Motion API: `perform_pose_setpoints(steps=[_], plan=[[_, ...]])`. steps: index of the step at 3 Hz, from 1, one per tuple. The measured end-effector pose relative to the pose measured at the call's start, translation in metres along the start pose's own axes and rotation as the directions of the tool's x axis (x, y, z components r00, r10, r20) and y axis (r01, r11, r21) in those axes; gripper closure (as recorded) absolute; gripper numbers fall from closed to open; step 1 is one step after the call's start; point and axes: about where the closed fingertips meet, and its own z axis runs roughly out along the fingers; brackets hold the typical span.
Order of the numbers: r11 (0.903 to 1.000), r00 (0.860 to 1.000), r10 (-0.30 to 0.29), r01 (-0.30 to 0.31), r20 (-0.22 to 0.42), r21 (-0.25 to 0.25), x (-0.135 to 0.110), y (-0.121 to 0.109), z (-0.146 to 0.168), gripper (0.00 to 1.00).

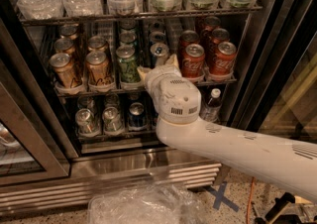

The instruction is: Pick redbull can from middle shelf of fridge

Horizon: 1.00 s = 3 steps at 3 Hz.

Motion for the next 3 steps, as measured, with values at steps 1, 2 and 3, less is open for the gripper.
perform_pose_setpoints(steps=[1,2,3], plan=[[1.0000,1.000,0.002,-0.002,0.004,0.006,0.0003,-0.0021,0.0031,0.28],[1.0000,1.000,0.003,-0.003,0.004,0.005,0.0013,-0.0019,0.0050,0.44],[1.0000,1.000,0.005,-0.005,0.005,0.004,0.0025,-0.0018,0.0059,0.65]])
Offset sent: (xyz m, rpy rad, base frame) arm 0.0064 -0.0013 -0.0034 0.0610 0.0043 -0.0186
